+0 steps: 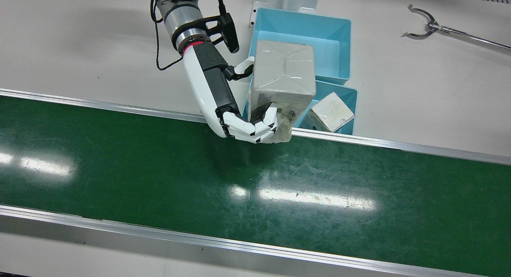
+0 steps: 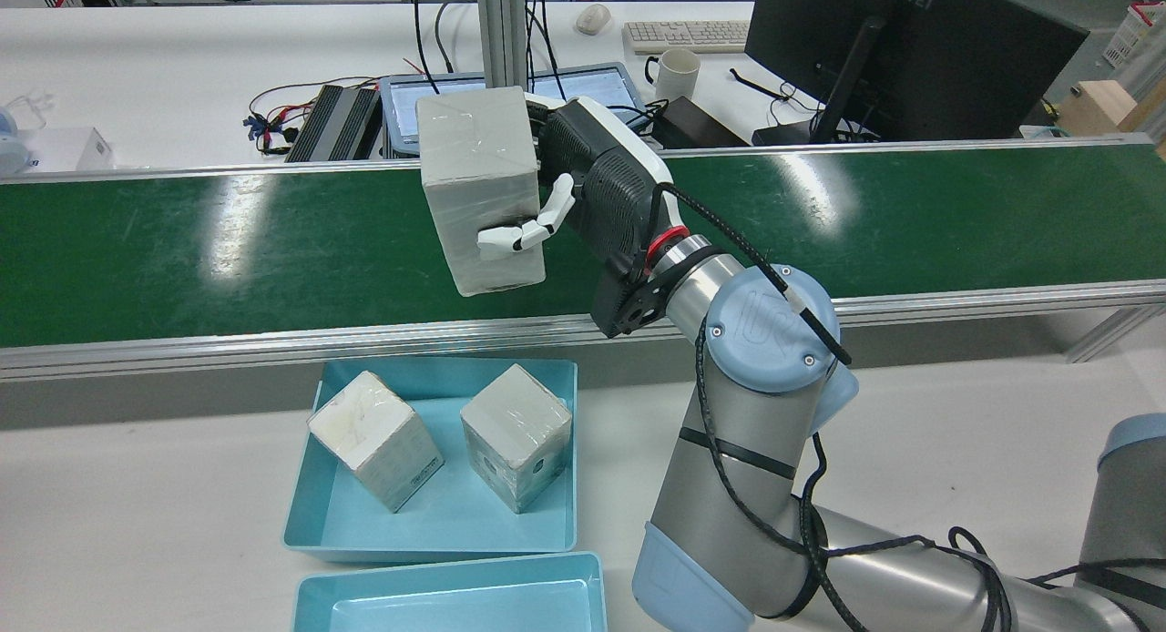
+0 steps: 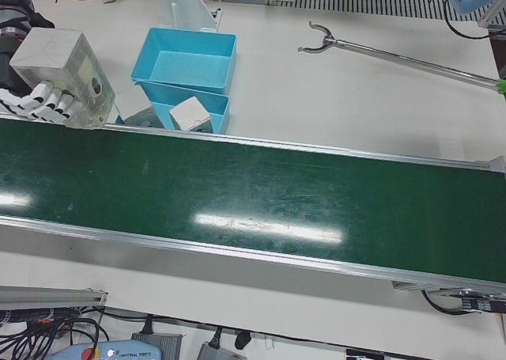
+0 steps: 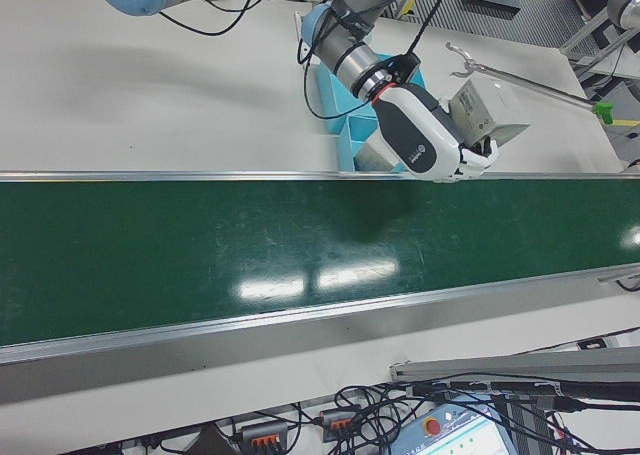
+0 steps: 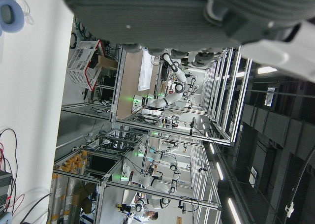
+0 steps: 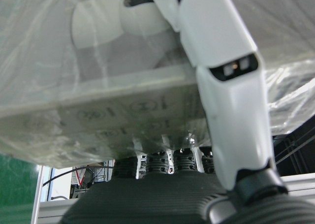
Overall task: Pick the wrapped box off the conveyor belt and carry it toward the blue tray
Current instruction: 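Carry the wrapped box with the right hand down over the blue tray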
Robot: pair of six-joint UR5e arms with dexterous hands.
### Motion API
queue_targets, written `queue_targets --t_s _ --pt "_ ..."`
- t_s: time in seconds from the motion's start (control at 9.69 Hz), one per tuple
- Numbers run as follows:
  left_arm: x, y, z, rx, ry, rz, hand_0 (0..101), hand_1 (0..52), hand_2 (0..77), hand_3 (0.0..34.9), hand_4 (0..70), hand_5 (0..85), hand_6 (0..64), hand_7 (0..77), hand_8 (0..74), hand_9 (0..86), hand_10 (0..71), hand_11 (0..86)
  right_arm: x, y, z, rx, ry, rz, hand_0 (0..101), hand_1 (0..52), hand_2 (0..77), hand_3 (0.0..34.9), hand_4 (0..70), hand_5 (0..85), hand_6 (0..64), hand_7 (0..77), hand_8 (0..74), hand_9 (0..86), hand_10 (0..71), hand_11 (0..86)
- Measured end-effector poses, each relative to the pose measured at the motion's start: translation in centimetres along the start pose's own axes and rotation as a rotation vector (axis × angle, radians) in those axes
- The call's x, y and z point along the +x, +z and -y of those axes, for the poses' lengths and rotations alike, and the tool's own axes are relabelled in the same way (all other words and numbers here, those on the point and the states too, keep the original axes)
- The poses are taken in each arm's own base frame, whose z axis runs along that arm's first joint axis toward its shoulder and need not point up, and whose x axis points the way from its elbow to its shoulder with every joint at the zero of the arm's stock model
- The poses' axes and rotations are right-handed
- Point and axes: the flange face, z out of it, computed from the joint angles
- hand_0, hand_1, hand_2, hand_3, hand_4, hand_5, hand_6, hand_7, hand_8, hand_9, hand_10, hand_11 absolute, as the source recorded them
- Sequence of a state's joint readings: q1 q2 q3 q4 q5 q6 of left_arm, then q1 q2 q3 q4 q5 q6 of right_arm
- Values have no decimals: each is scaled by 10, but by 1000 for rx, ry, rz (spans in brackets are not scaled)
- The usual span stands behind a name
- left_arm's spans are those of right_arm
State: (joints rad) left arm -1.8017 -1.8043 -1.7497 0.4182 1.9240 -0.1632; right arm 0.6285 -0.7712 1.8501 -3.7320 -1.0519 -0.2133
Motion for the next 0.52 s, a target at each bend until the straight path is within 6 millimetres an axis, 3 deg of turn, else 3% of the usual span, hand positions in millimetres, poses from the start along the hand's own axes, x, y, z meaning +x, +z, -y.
queue_targets --t_s 0.31,0.52 --pt "0 0 0 0 0 0 0 0 5 0 0 11 5 5 11 5 5 5 49 -34 -28 -34 28 -85 536 5 387 0 355 545 376 551 496 491 485 415" --pt "0 0 0 0 0 0 0 0 5 0 0 11 5 5 11 5 5 5 75 -54 -34 -39 42 -130 535 5 387 0 355 545 382 556 496 491 496 420"
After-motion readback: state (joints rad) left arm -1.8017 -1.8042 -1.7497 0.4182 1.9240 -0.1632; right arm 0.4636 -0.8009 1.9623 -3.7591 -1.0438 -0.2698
